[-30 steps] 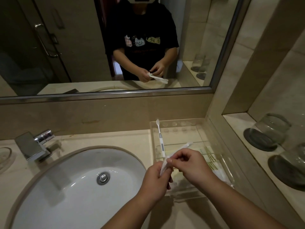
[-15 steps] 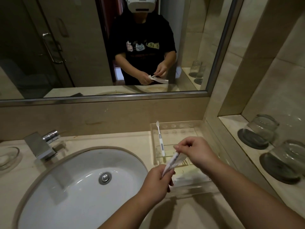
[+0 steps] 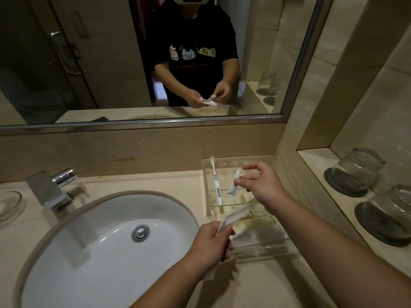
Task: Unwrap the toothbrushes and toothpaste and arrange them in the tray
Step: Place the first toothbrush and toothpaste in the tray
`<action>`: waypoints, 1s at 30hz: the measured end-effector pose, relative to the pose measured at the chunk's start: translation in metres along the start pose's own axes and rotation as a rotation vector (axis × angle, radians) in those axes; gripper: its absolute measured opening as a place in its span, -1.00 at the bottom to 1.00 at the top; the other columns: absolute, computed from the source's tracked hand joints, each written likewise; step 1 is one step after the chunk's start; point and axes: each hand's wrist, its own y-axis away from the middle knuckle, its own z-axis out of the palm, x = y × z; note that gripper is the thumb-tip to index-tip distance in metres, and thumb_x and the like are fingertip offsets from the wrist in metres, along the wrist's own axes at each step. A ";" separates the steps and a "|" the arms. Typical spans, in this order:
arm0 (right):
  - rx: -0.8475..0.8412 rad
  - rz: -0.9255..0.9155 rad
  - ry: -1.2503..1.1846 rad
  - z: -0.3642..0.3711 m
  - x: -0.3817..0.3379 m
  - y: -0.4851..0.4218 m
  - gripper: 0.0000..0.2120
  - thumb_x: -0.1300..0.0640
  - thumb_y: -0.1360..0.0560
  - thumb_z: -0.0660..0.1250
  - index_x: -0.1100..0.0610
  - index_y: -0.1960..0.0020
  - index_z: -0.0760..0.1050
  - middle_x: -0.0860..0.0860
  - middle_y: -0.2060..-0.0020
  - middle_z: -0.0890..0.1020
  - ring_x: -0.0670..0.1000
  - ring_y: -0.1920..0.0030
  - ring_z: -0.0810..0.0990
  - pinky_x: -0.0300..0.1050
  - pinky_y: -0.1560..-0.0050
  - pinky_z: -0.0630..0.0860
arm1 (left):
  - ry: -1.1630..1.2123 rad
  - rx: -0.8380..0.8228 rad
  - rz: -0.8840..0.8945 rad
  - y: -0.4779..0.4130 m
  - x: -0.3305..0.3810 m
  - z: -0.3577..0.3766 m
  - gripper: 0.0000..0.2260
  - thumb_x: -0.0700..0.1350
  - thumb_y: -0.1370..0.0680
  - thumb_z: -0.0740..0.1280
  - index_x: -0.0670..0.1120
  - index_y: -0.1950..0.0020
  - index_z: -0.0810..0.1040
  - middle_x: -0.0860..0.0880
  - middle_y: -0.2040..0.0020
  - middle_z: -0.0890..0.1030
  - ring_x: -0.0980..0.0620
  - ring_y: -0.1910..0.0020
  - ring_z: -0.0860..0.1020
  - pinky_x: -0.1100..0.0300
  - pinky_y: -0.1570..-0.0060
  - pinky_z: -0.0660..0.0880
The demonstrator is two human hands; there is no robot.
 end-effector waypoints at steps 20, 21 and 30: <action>-0.152 0.163 0.525 0.036 0.054 -0.093 -0.90 0.18 -0.32 0.52 0.20 0.24 0.65 0.08 0.41 0.67 -0.01 0.43 0.62 -0.18 0.33 0.59 | -0.178 0.043 -0.056 -0.025 -0.029 -0.012 -0.70 -0.02 -0.56 0.24 0.01 0.38 0.51 0.09 0.49 0.55 0.17 0.54 0.49 0.29 0.44 0.43; -0.157 0.149 0.535 0.037 0.054 -0.092 -0.89 0.16 -0.33 0.52 0.20 0.23 0.66 0.08 0.40 0.67 -0.01 0.41 0.64 -0.17 0.31 0.59 | -0.172 0.047 -0.053 -0.025 -0.029 -0.011 -0.69 -0.02 -0.56 0.25 0.02 0.39 0.51 0.10 0.50 0.55 0.17 0.53 0.49 0.29 0.43 0.43; -0.362 0.057 0.484 0.010 0.024 -0.065 -0.61 -0.14 -0.36 0.42 0.05 -0.10 0.59 -0.06 0.00 0.62 -0.05 0.05 0.62 -0.15 0.07 0.51 | -0.036 0.011 -0.061 -0.027 -0.017 -0.017 -0.75 -0.06 -0.57 0.25 -0.17 0.22 0.56 0.02 0.46 0.56 0.07 0.55 0.48 0.24 0.46 0.42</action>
